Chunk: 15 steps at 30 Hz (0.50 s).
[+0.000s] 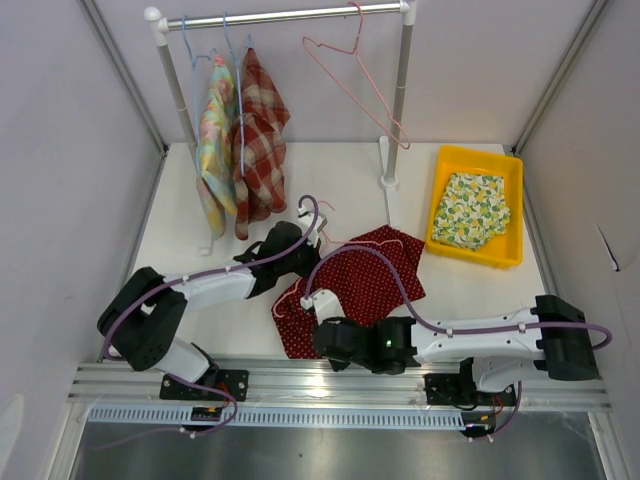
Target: Place the skirt on the hanger
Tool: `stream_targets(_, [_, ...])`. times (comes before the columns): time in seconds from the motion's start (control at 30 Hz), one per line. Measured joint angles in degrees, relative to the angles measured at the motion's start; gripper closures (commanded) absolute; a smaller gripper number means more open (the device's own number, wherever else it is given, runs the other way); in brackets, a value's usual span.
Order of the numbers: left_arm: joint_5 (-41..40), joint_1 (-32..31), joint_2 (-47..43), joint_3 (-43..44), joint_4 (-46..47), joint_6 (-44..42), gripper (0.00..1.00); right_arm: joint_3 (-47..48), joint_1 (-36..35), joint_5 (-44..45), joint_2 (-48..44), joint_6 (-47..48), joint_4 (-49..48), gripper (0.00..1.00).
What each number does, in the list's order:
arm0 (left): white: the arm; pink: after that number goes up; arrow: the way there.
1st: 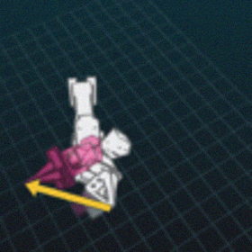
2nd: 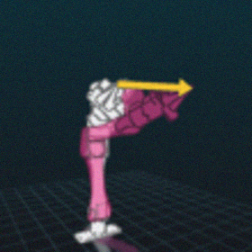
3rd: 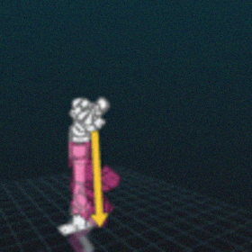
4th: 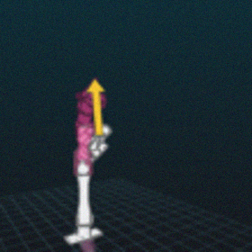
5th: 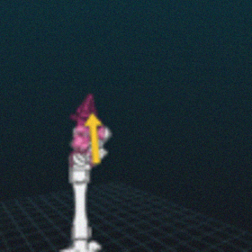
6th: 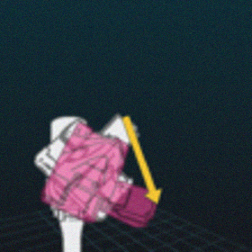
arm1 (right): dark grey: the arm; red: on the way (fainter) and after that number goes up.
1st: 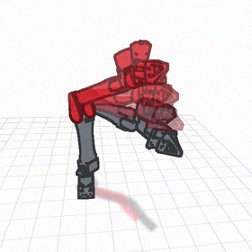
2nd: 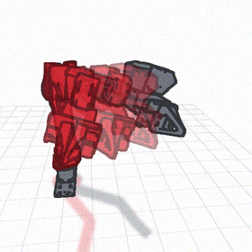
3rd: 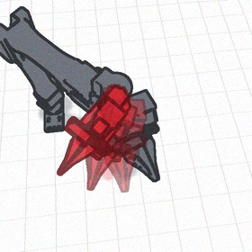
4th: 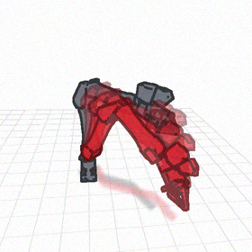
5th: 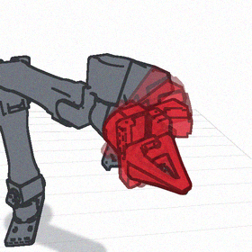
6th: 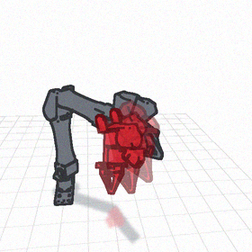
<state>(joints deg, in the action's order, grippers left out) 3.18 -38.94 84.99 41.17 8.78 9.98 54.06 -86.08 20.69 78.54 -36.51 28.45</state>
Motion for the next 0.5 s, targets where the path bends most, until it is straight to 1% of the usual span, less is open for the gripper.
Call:
stream_targets(0.27, [-1.64, -0.07, -3.93, 0.04, -0.74, 0.09, 1.00, -4.13, -1.18, -2.16, -1.68, -1.49, -1.55, 0.90])
stream_targets(0.37, [-2.10, -0.07, -6.25, 0.04, -1.22, 0.50, 1.00, -5.77, -1.18, -2.51, -2.01, -2.32, -1.77, 0.85])
stream_targets(0.47, [-1.62, -0.09, -7.98, 0.04, -1.66, 0.70, 1.00, -7.28, -1.18, -2.95, -3.23, -2.75, -1.88, 0.73])
stream_targets(0.5, [-1.44, -0.22, -8.44, 0.04, -1.73, 0.72, 1.00, -7.54, -1.18, -3.17, -3.74, -2.86, -1.88, 0.63])
